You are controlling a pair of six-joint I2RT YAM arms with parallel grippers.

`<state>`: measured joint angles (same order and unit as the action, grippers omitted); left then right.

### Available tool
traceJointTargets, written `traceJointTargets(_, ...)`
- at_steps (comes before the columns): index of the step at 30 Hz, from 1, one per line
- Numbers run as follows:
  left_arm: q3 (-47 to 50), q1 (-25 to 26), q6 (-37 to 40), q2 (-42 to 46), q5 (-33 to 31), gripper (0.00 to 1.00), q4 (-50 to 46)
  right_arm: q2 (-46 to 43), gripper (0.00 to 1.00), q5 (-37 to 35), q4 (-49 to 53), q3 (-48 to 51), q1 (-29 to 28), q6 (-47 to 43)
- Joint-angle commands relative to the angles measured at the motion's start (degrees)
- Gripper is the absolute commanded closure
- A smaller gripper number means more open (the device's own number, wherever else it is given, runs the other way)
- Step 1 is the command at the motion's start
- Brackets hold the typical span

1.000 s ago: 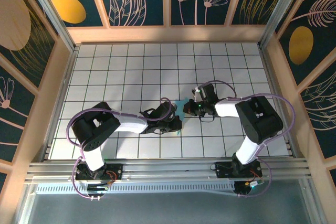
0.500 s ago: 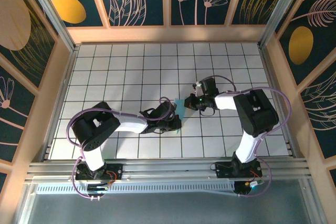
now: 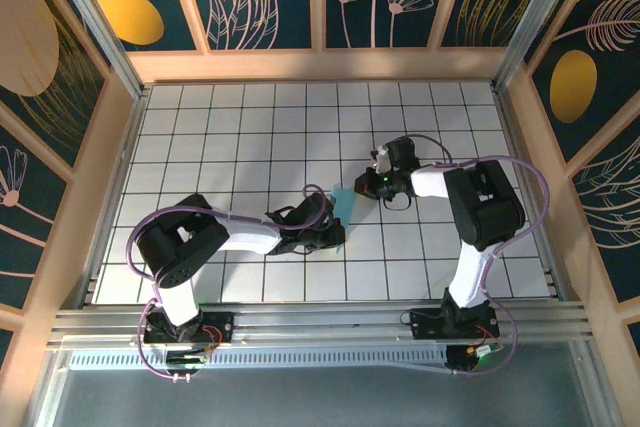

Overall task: Fold a paper plane with a square sheet of paper (fold left side to right side)
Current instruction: Fold the wing for the fifth time at the center of the table.

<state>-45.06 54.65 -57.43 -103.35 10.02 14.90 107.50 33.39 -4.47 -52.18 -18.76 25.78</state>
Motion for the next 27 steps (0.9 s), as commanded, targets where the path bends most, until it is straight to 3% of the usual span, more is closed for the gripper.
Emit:
traceJointTargets(1,3.0,0.1,0.0,-2.3,0.4,1.0,-10.2,2.4,1.0,-6.2,-0.9,-2.4,2.5,-1.8)
traceJointTargets(8,3.0,0.1,-0.2,-1.9,0.3,1.0,-9.9,3.9,1.0,-5.9,1.6,-7.3,4.3,-2.9)
traceJointTargets(13,2.8,0.1,-0.2,-1.6,0.1,1.0,-9.6,0.0,1.0,-6.2,4.4,-8.4,4.4,-3.4)
traceJointTargets(21,2.2,0.1,-0.1,-1.6,0.0,1.0,-9.5,-14.4,1.0,-3.2,3.9,4.8,-0.2,2.8)
traceJointTargets(27,2.0,0.1,0.0,-1.6,-0.1,1.0,-9.6,-16.0,1.0,-1.8,-0.7,10.9,-7.1,8.8)
